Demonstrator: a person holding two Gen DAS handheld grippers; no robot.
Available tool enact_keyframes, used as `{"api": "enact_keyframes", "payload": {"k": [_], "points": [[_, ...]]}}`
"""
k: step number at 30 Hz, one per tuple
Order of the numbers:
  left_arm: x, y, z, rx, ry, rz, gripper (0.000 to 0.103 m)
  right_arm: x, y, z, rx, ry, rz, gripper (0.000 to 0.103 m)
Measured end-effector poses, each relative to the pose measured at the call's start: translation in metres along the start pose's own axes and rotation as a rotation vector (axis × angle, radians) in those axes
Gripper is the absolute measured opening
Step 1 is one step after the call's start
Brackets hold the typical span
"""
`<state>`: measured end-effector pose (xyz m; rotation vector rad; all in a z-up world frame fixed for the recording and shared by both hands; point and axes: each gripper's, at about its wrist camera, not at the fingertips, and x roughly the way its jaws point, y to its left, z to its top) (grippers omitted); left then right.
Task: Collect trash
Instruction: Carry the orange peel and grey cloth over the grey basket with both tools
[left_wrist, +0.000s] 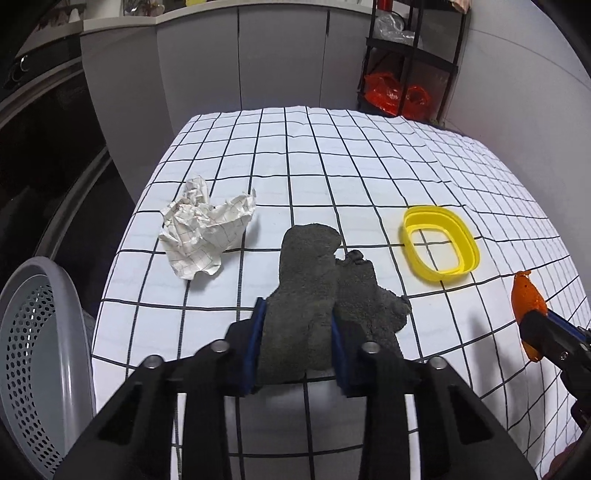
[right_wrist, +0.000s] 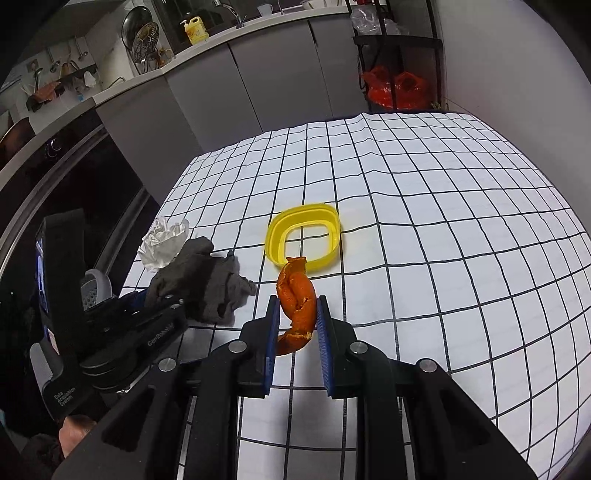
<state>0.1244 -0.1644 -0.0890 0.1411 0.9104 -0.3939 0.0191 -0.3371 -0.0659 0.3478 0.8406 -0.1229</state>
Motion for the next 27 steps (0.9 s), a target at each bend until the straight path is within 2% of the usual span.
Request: {"api": "enact_keyframes", "payload": {"k": [7, 16, 20, 27], "points": [[-0.035, 0.012, 0.0, -0.012, -0.066, -0.002, 0.027, -0.012, 0.006, 0.002, 0.0, -0.024, 0.014, 0.019], [-0.1, 0.042, -0.006, -0.025, -0.197, 0.05, 0.027, -0.032, 0.039, 0.002, -0.029, -0.07, 0.077, 0.019], [-0.127, 0.063, -0.015, -0.045, -0.241, 0.079, 0.027, -0.031, 0.062, 0.001, -0.048, -0.072, 0.112, 0.019], [-0.157, 0.112, -0.025, -0.086, -0.289, 0.176, 0.027, -0.021, 0.119, -0.003, -0.111, -0.061, 0.195, 0.019]]}}
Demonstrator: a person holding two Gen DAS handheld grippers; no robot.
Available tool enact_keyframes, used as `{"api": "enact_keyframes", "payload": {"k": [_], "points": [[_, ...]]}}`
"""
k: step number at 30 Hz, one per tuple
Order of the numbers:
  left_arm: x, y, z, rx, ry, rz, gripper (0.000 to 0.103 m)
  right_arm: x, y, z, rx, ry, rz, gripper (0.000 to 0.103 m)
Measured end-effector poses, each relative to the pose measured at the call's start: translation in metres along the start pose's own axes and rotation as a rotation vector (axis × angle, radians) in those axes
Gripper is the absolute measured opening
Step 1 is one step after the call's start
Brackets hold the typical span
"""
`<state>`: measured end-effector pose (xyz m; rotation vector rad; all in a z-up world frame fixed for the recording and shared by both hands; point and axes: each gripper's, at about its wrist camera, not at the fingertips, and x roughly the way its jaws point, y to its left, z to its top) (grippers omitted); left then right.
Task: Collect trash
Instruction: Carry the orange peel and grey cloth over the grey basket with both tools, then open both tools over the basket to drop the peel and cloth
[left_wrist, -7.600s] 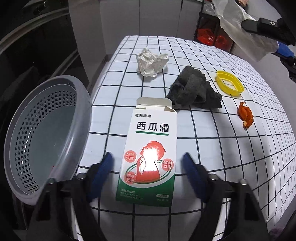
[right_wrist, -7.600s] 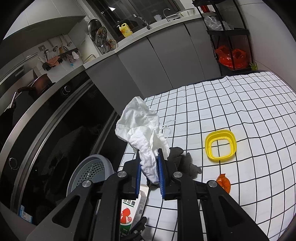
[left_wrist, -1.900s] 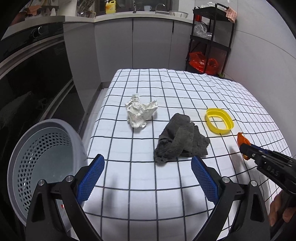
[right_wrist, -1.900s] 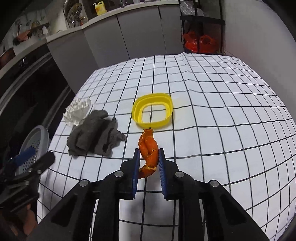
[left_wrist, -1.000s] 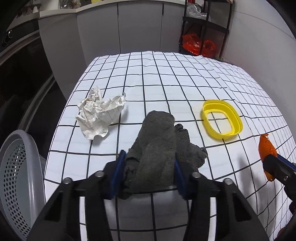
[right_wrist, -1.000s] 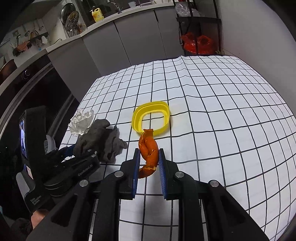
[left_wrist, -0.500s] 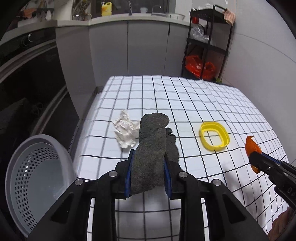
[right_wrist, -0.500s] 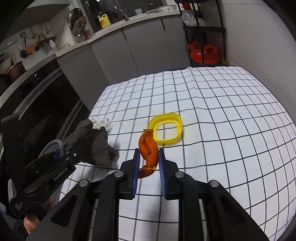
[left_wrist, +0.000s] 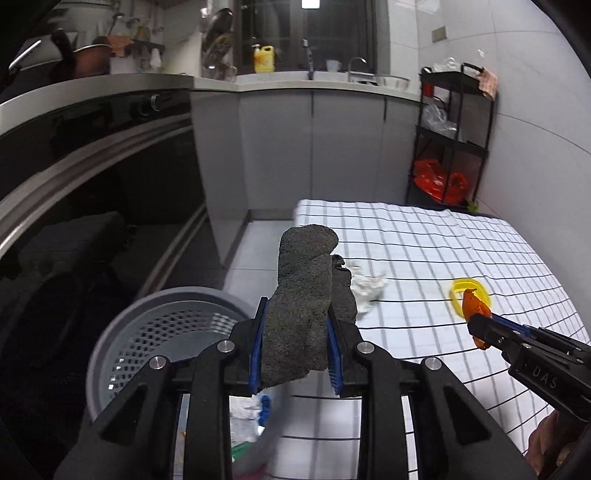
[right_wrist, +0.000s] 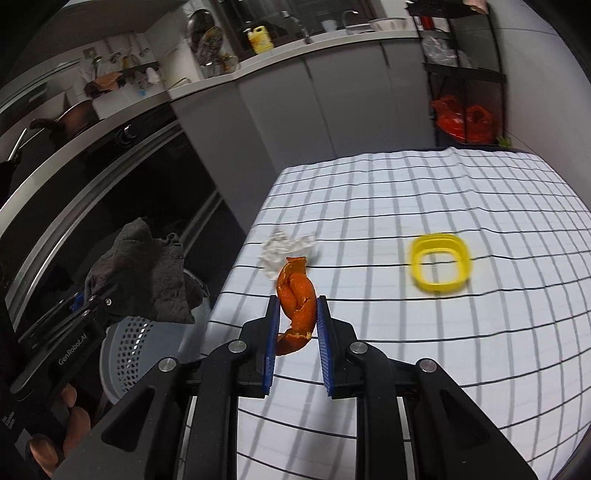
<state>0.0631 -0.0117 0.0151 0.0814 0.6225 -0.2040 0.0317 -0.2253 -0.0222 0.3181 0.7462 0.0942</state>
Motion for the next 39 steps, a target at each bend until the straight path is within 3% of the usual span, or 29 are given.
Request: {"api": "enact_keyframes", "payload": {"k": [16, 27, 39], "points": [[-0.011, 0.118, -0.02, -0.139, 0.074, 0.165, 0.027, 0.054, 0.109, -0.008, -0.099, 0.074, 0.18, 0.02], [-0.007, 0.14, -0.034, -0.154, 0.129, 0.212, 0.027, 0.079, 0.148, -0.014, -0.14, 0.13, 0.243, 0.021], [0.001, 0.156, -0.04, -0.178, 0.174, 0.229, 0.029, 0.11, 0.164, -0.016, -0.166, 0.188, 0.251, 0.022]]}}
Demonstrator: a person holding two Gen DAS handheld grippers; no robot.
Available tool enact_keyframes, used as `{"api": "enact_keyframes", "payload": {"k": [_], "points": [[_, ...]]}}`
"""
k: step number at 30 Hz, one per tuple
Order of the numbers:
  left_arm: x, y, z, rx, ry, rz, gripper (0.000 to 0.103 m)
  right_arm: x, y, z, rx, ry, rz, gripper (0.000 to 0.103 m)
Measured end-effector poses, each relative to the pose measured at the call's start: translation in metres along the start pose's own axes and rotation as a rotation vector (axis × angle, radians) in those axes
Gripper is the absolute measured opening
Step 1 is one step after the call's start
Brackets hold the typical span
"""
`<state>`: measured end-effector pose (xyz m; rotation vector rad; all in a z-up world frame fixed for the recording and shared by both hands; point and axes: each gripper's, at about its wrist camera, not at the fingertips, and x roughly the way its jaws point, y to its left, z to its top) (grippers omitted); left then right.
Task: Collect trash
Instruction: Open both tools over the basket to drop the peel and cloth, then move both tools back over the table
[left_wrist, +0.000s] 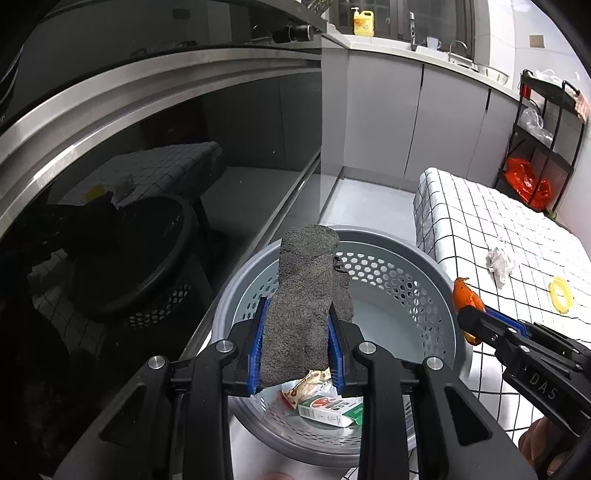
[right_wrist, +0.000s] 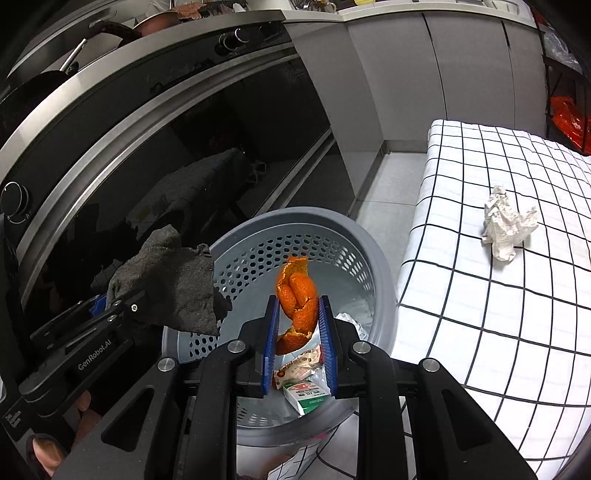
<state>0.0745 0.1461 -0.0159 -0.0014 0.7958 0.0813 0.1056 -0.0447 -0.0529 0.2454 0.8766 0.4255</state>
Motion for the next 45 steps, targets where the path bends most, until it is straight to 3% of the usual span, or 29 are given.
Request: {"api": "enact_keyframes", "payload": {"k": [12, 14, 16, 17, 27, 45], "points": [[0.007, 0.007, -0.001, -0.023, 0.034, -0.013, 0.032, -0.001, -0.003, -0.002, -0.002, 0.009, -0.01, 0.026], [0.006, 0.008, -0.001, -0.027, 0.03, -0.009, 0.038, -0.003, -0.003, -0.002, 0.002, 0.004, -0.009, 0.037], [0.003, 0.009, -0.001, -0.031, 0.02, -0.005, 0.055, -0.005, -0.005, -0.002, 0.006, -0.008, -0.003, 0.049], [0.002, 0.009, -0.001, -0.031, 0.013, -0.003, 0.057, -0.006, -0.005, -0.002, 0.006, -0.014, -0.003, 0.05], [0.001, 0.011, 0.001, -0.034, 0.003, -0.007, 0.059, -0.007, -0.006, -0.003, 0.003, -0.015, -0.011, 0.051], [-0.006, 0.001, 0.002, -0.038, -0.033, -0.024, 0.079, -0.025, -0.018, -0.007, 0.009, -0.045, -0.056, 0.052]]}}
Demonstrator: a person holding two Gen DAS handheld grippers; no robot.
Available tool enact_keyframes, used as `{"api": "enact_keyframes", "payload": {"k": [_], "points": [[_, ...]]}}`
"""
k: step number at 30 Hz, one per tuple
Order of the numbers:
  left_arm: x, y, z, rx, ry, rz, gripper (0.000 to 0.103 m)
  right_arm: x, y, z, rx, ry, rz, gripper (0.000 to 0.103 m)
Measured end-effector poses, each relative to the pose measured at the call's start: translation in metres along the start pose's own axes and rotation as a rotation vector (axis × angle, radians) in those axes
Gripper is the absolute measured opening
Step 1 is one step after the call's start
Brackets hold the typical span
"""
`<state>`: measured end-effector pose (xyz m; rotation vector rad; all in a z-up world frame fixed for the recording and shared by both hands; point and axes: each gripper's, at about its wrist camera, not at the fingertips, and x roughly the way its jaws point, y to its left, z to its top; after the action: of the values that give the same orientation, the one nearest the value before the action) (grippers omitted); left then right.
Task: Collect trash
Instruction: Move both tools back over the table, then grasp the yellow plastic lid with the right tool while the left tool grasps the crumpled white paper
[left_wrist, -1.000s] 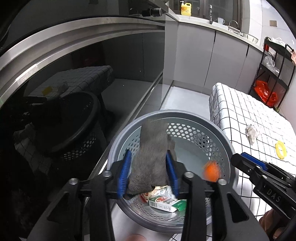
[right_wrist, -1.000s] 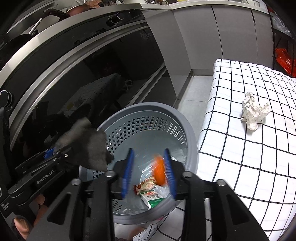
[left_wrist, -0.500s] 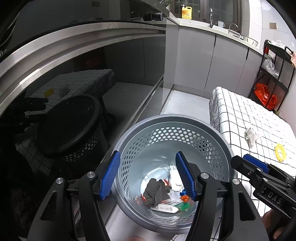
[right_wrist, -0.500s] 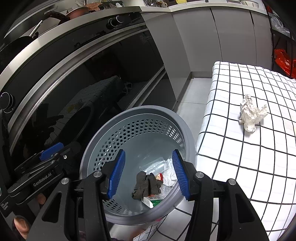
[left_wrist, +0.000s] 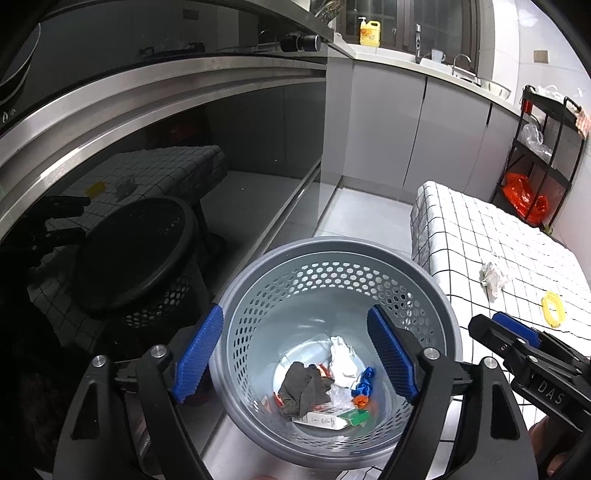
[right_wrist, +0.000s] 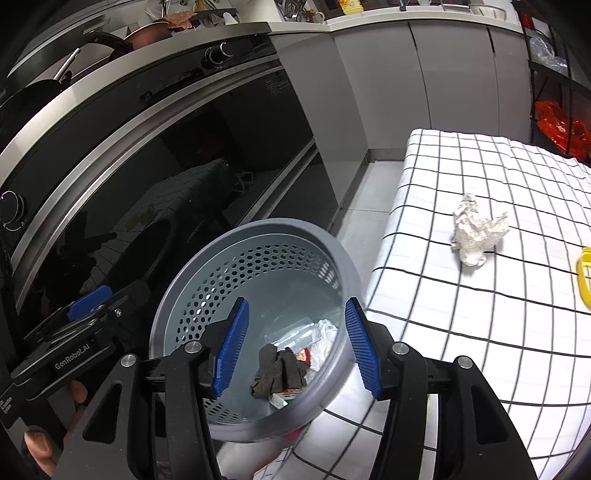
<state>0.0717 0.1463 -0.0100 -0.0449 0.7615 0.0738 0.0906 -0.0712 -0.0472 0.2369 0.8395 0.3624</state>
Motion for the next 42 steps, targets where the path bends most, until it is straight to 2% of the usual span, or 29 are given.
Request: {"api": "enact_keyframes", "payload": {"k": [12, 21, 34, 42], "points": [[-0.003, -0.03, -0.002, 0.042, -0.009, -0.063, 0.082, -0.026, -0.027, -0.009, -0.002, -0.016, -0.078, 0.055], [-0.007, -0.075, -0.005, 0.088, -0.02, -0.129, 0.084, -0.06, -0.059, -0.017, 0.02, -0.046, -0.157, 0.057], [-0.006, -0.151, -0.015, 0.146, -0.006, -0.239, 0.085, -0.116, -0.135, -0.031, 0.122, -0.095, -0.286, 0.059], [0.002, -0.177, -0.021, 0.173, 0.014, -0.26, 0.085, -0.132, -0.179, -0.038, 0.171, -0.098, -0.358, 0.059]]}}
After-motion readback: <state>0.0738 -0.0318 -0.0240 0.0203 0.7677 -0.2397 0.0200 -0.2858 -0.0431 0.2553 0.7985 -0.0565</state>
